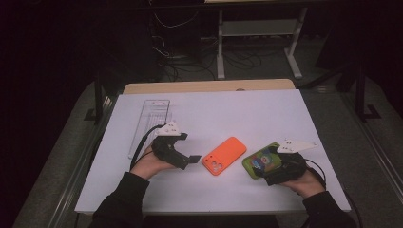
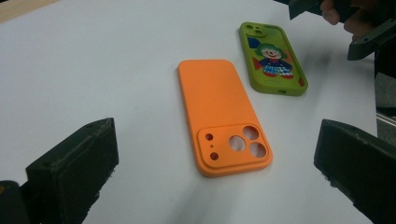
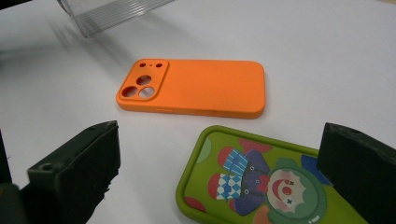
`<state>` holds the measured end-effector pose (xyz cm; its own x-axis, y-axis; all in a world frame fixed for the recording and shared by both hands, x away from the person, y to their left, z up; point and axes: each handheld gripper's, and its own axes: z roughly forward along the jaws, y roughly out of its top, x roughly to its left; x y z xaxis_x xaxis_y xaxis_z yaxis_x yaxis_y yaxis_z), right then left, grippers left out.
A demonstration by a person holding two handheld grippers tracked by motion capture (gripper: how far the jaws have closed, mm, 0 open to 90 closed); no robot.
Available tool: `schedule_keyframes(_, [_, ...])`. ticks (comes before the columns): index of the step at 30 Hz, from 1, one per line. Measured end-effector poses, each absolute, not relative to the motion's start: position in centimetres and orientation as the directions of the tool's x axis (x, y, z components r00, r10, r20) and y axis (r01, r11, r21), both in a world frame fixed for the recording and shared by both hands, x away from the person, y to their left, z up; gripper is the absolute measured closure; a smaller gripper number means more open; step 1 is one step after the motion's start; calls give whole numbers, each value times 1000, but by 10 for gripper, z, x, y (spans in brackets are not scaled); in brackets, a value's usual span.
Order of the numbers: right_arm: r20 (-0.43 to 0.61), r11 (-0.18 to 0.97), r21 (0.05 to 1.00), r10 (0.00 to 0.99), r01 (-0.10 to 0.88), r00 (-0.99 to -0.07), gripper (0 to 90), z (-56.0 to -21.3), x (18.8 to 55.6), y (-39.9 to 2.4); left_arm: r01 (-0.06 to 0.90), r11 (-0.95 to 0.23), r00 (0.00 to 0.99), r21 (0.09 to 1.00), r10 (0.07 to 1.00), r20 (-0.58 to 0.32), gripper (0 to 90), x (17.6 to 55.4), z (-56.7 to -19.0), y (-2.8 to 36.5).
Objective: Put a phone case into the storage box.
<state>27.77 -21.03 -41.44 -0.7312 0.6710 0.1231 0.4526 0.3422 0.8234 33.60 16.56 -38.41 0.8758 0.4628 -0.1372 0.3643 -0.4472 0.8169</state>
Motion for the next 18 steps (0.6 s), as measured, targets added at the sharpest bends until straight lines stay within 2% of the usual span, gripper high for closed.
schedule_keyframes(18, [134, 329, 828, 670, 454, -730, 0, -413, 277, -210, 391, -503, 864, 771, 490, -118, 0, 343, -386, 114])
